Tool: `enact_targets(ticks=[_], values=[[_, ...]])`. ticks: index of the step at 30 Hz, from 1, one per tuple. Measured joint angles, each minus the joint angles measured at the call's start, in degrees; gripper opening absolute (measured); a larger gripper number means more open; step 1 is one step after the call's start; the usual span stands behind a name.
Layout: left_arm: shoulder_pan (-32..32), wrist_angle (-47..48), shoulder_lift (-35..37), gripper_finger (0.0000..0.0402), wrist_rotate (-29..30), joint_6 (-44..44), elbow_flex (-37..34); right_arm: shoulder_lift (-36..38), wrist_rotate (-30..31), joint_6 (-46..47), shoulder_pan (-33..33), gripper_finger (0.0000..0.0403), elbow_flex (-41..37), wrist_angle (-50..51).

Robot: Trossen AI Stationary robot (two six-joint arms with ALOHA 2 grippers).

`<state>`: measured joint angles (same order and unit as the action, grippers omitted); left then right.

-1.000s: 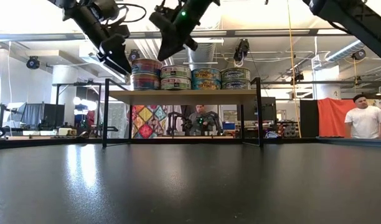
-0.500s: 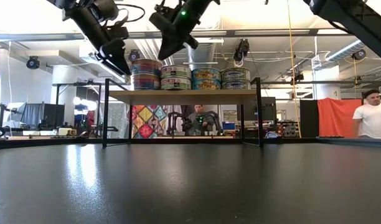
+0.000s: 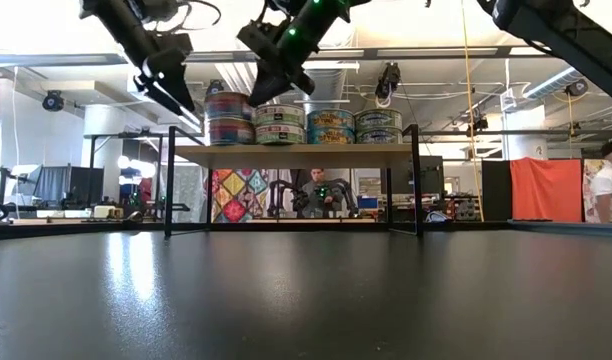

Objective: Stack canned seafood by type on shelf
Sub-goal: Stack the blue pink tuna can on the top of the bottom blue pink tuna can on the shelf, then adjust the white green stacked tuna cans on the shelf

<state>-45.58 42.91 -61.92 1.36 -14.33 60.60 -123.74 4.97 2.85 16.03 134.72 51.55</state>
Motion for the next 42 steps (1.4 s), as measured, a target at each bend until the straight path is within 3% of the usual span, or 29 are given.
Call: enact_targets(ticks=[26, 29, 32, 35, 42], values=[[0.0, 4.75, 3.98, 0.0396, -1.03, 1.68, 0.0, 1.27, -0.63, 0.04, 0.61, 0.0013, 0.02, -3.32], [0.0, 4.09, 4.12, 0.0396, -4.16, 1.28, -0.36, 3.66, -2.0, -0.62, 0.5, 0.0013, 0.29, -3.27], [0.0, 2.77, 4.18, 0.0396, -8.11, 0.22, -1.68, 5.16, -8.74, -0.83, 0.47, 0.0013, 0.42, 1.0], [0.02, 1.87, 4.5, 0.0396, -8.45, 0.07, -3.12, 5.42, -14.07, -0.63, 0.19, 0.0013, 0.35, 9.22], [0.17, -0.21, 5.07, 0.0396, -8.43, 0.84, -3.85, 2.37, -11.98, -4.73, -0.79, 0.0013, 0.12, 16.59]])
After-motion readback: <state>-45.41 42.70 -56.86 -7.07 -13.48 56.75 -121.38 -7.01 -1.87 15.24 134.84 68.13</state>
